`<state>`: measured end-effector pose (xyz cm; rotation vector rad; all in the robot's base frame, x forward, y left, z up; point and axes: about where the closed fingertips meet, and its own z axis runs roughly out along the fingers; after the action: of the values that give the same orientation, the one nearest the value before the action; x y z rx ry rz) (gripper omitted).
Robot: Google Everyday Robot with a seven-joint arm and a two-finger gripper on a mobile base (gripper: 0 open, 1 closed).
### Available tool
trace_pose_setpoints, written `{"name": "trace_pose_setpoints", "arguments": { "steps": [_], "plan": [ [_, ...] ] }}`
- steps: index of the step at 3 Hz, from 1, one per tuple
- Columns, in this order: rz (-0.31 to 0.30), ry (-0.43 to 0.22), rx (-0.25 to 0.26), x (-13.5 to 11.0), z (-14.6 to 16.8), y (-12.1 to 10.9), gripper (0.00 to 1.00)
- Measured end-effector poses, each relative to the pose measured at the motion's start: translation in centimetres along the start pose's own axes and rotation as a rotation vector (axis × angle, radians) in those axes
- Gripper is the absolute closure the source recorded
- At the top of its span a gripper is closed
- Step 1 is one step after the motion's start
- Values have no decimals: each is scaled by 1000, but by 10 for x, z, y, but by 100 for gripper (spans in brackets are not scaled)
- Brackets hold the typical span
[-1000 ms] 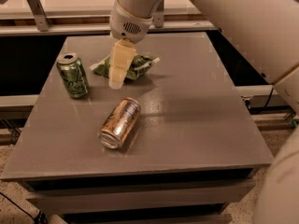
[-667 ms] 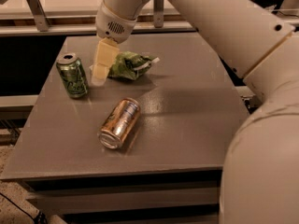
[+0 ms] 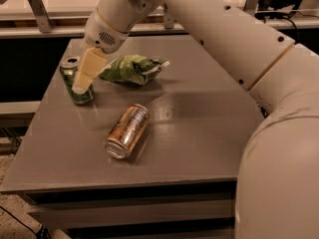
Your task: Pick green can
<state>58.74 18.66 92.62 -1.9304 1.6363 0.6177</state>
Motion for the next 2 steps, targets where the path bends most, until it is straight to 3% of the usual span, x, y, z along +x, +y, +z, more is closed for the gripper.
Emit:
{"name": "trace_pose_setpoints", "arguments": {
  "steps": [1,2],
  "plan": [
    [-65,-67,21,-14,23,4,36],
    [-109,-94,23,-27,40,11,59]
  ]
}}
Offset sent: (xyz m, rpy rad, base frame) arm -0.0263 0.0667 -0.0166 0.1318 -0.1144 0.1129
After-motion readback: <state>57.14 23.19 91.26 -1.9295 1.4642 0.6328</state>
